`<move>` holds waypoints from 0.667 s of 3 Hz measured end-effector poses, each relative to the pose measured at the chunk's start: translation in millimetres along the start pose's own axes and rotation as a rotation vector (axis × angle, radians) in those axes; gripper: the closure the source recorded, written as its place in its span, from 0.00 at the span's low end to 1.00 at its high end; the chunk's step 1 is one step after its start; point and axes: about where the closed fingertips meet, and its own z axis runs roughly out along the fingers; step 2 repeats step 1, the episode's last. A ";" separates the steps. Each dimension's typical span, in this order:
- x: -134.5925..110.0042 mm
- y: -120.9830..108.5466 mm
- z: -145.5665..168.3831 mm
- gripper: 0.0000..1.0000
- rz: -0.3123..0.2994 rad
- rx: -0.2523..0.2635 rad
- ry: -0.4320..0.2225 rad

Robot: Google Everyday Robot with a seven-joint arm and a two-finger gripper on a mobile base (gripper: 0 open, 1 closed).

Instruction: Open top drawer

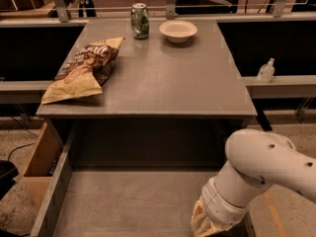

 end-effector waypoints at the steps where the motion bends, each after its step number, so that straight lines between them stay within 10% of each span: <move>1: 0.0 0.0 0.0 1.00 0.000 0.000 0.000; 2: 0.0 0.0 0.0 1.00 0.000 0.000 0.000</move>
Offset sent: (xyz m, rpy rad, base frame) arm 0.0000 0.0000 0.0000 0.0000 0.0000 0.0000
